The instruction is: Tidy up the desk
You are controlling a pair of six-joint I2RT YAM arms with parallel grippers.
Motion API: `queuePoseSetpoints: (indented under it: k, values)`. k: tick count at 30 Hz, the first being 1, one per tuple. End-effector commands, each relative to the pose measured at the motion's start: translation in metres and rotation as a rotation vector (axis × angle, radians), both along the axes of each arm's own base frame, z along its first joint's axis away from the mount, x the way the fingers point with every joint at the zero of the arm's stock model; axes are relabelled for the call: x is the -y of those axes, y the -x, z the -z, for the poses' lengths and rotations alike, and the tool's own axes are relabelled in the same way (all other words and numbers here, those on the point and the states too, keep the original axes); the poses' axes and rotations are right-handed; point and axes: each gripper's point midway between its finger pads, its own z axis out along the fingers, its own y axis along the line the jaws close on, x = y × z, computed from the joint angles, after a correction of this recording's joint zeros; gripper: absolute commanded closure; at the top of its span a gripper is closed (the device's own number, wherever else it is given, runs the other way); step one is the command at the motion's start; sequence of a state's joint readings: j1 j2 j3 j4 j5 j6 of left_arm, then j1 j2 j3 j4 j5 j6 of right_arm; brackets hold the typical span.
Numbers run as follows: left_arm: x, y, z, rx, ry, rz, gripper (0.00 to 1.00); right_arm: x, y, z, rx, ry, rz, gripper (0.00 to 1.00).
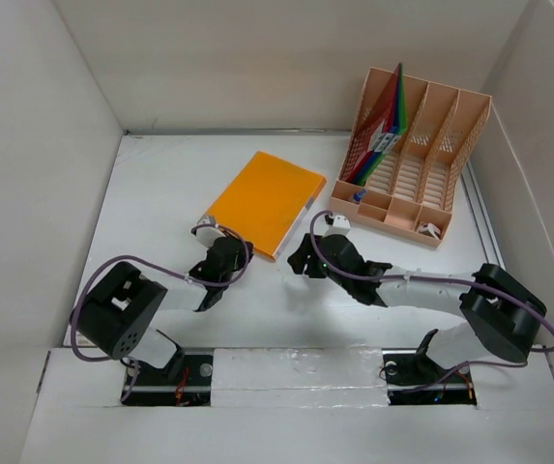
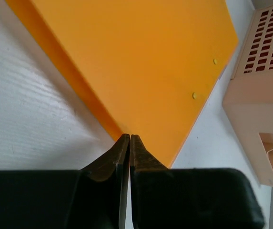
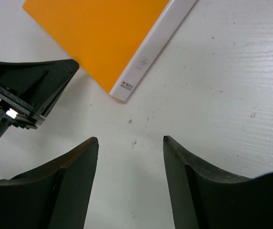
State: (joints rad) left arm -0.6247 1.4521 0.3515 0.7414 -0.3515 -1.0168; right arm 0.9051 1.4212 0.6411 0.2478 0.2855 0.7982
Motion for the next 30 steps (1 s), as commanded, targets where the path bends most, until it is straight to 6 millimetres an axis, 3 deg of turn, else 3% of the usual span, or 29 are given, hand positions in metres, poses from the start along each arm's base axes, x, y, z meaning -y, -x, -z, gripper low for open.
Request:
queuePoseSetpoints:
  k: [1,8,11,14,17,18,19,22,24,30]
  values:
    - [0.002,-0.01,-0.012,0.071,0.045,0.039,1.0,-0.016,-0.006,-0.018,0.031,-0.056,-0.013,0.38]
    - [-0.001,-0.008,-0.021,0.107,0.075,0.07,1.0,-0.01,-0.009,-0.019,0.044,-0.044,0.019,0.37]
    - [-0.002,-0.001,-0.027,0.12,0.081,0.089,1.0,-0.016,-0.013,-0.018,0.044,-0.043,0.014,0.34]
    - [-0.005,0.005,-0.019,0.096,0.069,0.092,1.0,-0.026,-0.016,-0.023,0.048,-0.058,-0.004,0.32]
    - [0.006,0.015,-0.007,0.037,0.088,0.158,1.0,-0.029,-0.022,-0.031,0.064,-0.079,-0.005,0.32]
    - [0.01,0.019,-0.004,0.015,0.115,0.174,0.92,-0.029,-0.022,-0.031,0.067,-0.072,-0.01,0.32]
    - [0.016,0.023,-0.002,0.004,0.125,0.198,0.76,-0.031,-0.024,-0.034,0.072,-0.075,-0.011,0.32]
    - [0.029,0.026,0.003,-0.039,0.179,0.237,0.64,-0.03,-0.024,-0.035,0.075,-0.071,-0.007,0.32]
    - [0.046,0.037,0.007,-0.073,0.207,0.304,0.63,-0.029,-0.025,-0.038,0.081,-0.076,-0.004,0.32]
    - [0.056,0.034,0.0,-0.042,0.257,0.317,0.64,-0.028,-0.023,-0.041,0.088,-0.082,-0.006,0.32]
